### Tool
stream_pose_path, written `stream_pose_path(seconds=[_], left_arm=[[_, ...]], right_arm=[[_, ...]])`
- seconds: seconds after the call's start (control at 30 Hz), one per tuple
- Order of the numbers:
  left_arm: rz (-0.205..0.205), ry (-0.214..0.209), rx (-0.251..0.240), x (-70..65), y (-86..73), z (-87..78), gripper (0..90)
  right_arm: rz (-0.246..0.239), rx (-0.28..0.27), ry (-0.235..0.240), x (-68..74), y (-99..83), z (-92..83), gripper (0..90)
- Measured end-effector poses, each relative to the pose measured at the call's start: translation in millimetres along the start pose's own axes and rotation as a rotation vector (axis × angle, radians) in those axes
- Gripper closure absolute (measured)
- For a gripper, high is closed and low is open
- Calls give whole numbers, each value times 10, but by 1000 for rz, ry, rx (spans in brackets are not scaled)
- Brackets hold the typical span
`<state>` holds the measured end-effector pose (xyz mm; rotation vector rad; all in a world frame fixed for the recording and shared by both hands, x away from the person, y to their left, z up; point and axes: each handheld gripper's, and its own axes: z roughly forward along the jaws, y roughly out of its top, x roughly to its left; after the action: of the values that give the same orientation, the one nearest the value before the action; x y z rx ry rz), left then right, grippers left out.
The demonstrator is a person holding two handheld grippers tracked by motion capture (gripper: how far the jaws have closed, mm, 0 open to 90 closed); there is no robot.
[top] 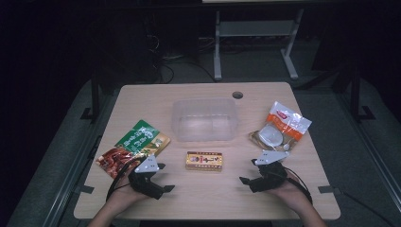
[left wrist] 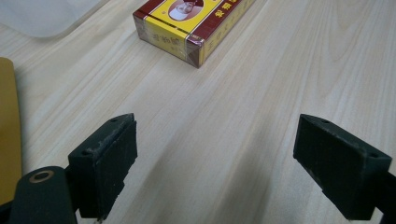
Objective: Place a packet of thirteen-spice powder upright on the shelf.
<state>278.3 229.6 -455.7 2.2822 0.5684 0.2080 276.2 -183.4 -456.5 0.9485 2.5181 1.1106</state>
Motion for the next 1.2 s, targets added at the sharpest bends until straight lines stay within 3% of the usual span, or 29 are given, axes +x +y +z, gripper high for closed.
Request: stream_pose_path(seconds=[0.37, 0.5, 0.83, 1.0, 1.1, 1.13, 1.2], left_arm=[[-8, -20, -18, 52, 108, -55, 144], [-7, -26, -34, 93, 183, -57, 202], [-35, -32, -62, 272, 472, -18, 549], [-17, -60, -52, 340, 631, 81, 746], [6, -75, -35, 353, 720, 166, 797], [31, -77, -35, 365, 748, 189, 799], [29, -88, -25, 366, 793, 239, 806]], right_arm=[[25, -15, 5, -38, 13, 3, 183], [26, -20, 3, -31, 17, -2, 183], [28, -17, 11, -46, 16, 6, 194], [35, -19, 16, -48, 17, -1, 195], [35, -21, 16, -55, 16, 0, 195], [35, -21, 18, -56, 17, 1, 195], [33, -20, 18, -55, 16, 4, 197]])
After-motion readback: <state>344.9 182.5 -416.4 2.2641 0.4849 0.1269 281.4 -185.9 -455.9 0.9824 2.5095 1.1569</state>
